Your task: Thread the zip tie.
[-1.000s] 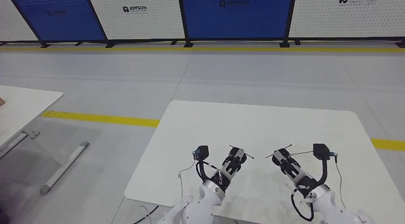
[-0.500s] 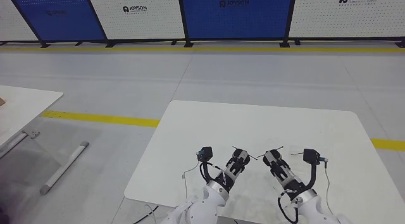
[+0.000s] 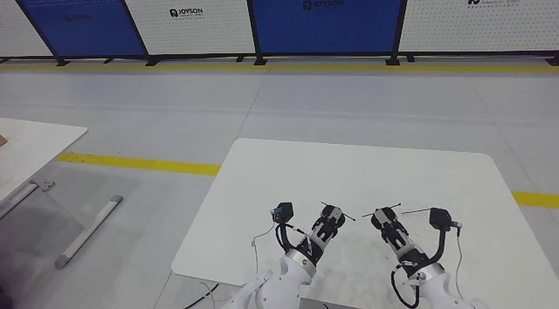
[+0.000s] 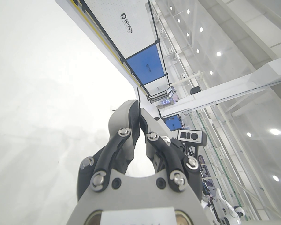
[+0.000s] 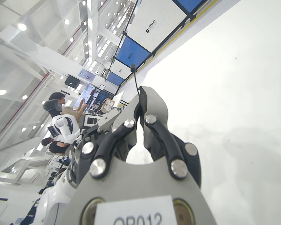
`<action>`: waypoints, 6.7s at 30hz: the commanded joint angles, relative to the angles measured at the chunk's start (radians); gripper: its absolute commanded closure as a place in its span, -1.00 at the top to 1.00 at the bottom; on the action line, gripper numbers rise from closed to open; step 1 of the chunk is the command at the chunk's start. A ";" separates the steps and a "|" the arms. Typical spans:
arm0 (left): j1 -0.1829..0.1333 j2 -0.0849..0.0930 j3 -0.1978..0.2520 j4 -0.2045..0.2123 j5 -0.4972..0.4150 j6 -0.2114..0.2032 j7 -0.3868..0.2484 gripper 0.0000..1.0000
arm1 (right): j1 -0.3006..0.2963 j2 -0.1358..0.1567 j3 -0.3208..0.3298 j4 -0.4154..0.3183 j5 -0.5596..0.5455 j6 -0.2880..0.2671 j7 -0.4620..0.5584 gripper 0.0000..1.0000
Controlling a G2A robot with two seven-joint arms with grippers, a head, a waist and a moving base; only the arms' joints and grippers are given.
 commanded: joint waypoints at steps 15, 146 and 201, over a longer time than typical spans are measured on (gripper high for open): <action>-0.013 -0.013 0.026 0.008 0.015 0.010 0.067 -1.00 | 0.002 -0.014 -0.024 0.022 -0.006 -0.034 -0.105 -1.00; -0.025 -0.019 0.041 0.045 0.115 0.045 0.093 -1.00 | -0.030 -0.046 -0.015 0.033 0.030 -0.003 -0.138 -1.00; -0.025 -0.019 0.041 0.045 0.115 0.045 0.093 -1.00 | 0.007 -0.066 -0.032 0.095 0.041 -0.076 -0.070 -1.00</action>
